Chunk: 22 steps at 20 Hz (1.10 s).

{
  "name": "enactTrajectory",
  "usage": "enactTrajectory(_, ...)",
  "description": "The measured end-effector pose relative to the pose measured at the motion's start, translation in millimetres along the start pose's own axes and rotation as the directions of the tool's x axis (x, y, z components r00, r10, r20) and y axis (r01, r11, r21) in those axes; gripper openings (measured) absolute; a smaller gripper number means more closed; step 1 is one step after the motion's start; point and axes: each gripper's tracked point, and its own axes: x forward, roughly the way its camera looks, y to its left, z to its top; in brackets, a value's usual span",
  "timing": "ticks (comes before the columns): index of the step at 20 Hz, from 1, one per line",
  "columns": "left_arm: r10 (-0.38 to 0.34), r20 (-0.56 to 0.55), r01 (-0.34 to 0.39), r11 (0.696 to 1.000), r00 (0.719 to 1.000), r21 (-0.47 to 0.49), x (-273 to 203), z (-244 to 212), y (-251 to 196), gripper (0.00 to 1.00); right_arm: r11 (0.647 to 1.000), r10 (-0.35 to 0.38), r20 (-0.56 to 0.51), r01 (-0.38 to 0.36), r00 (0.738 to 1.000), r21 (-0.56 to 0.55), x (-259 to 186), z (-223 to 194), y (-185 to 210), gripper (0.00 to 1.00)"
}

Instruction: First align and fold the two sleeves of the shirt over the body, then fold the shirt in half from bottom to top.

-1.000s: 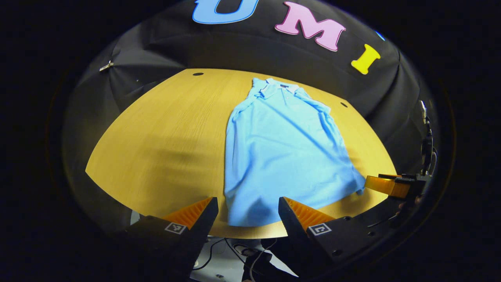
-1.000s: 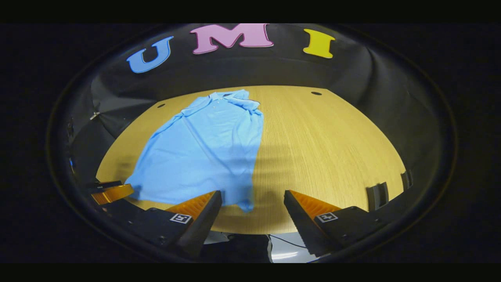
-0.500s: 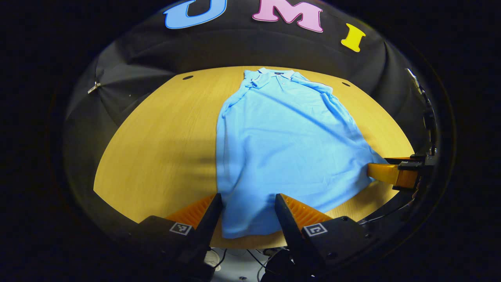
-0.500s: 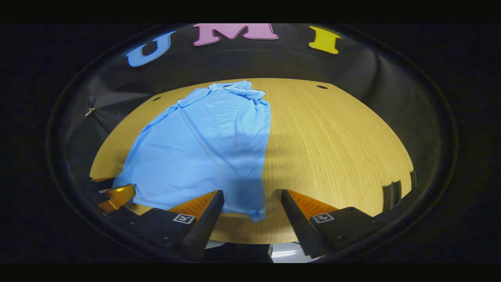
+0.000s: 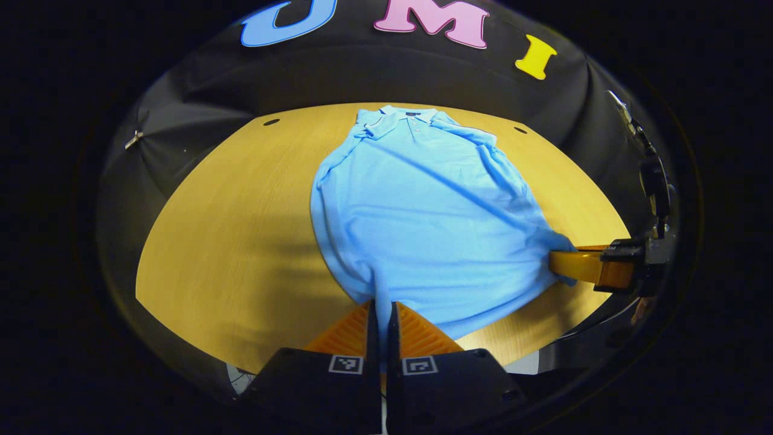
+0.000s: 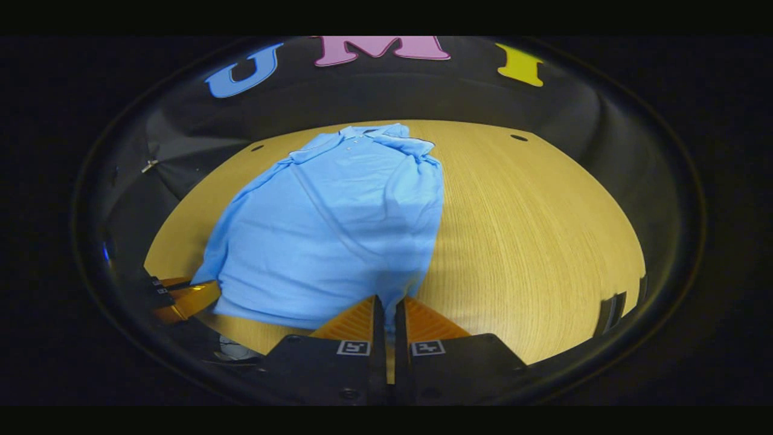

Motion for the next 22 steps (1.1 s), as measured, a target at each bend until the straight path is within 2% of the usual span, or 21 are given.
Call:
enactTrajectory(3, -0.035, -0.009, 0.035, 0.999, 0.999, -0.023, -1, 5, -4, 0.06, 1.0, 0.002, 0.018, -0.002, 1.0, 0.01, -1, 5, -2, 0.11)
enactTrajectory(4, -0.043, -0.005, 0.043, 0.999, 0.999, -0.029, -3, 8, -5, 0.06, 1.0, 0.005, 0.03, -0.005, 1.0, 0.002, -3, 9, -1, 0.0)
enactTrajectory(5, -0.049, -0.002, 0.049, 0.998, 0.999, -0.031, -5, 11, -6, 0.02, 1.0, 0.007, 0.033, -0.007, 0.999, -0.009, -4, 12, -2, 0.11)
enactTrajectory(6, -0.058, 0.004, 0.058, 0.998, 0.998, -0.03, -7, 16, -8, 0.06, 1.0, 0.011, 0.041, -0.01, 0.999, -0.017, -6, 15, -2, 0.0)
enactTrajectory(8, -0.081, 0.011, 0.081, 0.996, 0.997, -0.023, -14, 28, -14, 0.06, 0.999, 0.016, 0.05, -0.014, 0.999, -0.039, -12, 23, -3, 0.11)
enactTrajectory(9, -0.091, 0.013, 0.092, 0.996, 0.996, -0.017, -17, 34, -16, 0.06, 0.999, 0.015, 0.06, -0.012, 0.998, -0.052, -14, 28, -5, 0.06)
enactTrajectory(11, -0.107, 0.032, 0.108, 0.994, 0.994, -0.014, -25, 54, -19, 0.06, 0.998, 0.022, 0.073, -0.017, 0.997, -0.06, -18, 43, -5, 0.09)
enactTrajectory(12, -0.119, 0.046, 0.12, 0.992, 0.992, -0.024, -28, 68, -22, 0.06, 0.998, 0.024, 0.088, -0.019, 0.996, -0.058, -19, 53, -5, 0.06)
enactTrajectory(13, -0.131, 0.059, 0.133, 0.99, 0.99, -0.038, -29, 82, -24, 0.06, 0.998, 0.023, 0.104, -0.017, 0.994, -0.058, -20, 66, -6, 0.0)
enactTrajectory(14, -0.14, 0.074, 0.144, 0.988, 0.987, -0.05, -32, 98, -25, 0.06, 0.998, 0.015, 0.125, -0.007, 0.992, -0.058, -20, 82, -8, 0.06)
enactTrajectory(15, -0.146, 0.092, 0.152, 0.987, 0.985, -0.061, -29, 117, -25, 0.06, 0.998, 0.009, 0.146, -0.001, 0.989, -0.055, -20, 98, -10, 0.06)
enactTrajectory(16, -0.155, 0.108, 0.163, 0.984, 0.982, -0.069, -29, 134, -25, 0.02, 0.999, 0.009, 0.168, -0.001, 0.986, -0.049, -18, 115, -11, 0.06)
enactTrajectory(17, -0.151, 0.115, 0.161, 0.984, 0.982, -0.081, -27, 150, -22, 0.06, 0.999, 0.008, 0.184, 0.0, 0.983, -0.042, -15, 132, -12, 0.06)
enactTrajectory(18, -0.154, 0.123, 0.166, 0.982, 0.98, -0.093, -24, 165, -21, 0.06, 0.999, 0.01, 0.205, -0.003, 0.979, -0.033, -13, 151, -13, 0.06)
enactTrajectory(19, -0.16, 0.139, 0.175, 0.979, 0.977, -0.104, -21, 182, -20, 0.06, 1.0, 0.01, 0.231, -0.004, 0.973, -0.024, -9, 171, -14, 0.0)
enactTrajectory(22, -0.148, 0.187, 0.171, 0.979, 0.971, -0.112, -7, 229, -11, 0.06, 1.0, 0.01, 0.298, -0.001, 0.954, -0.029, 4, 227, -18, 0.06)
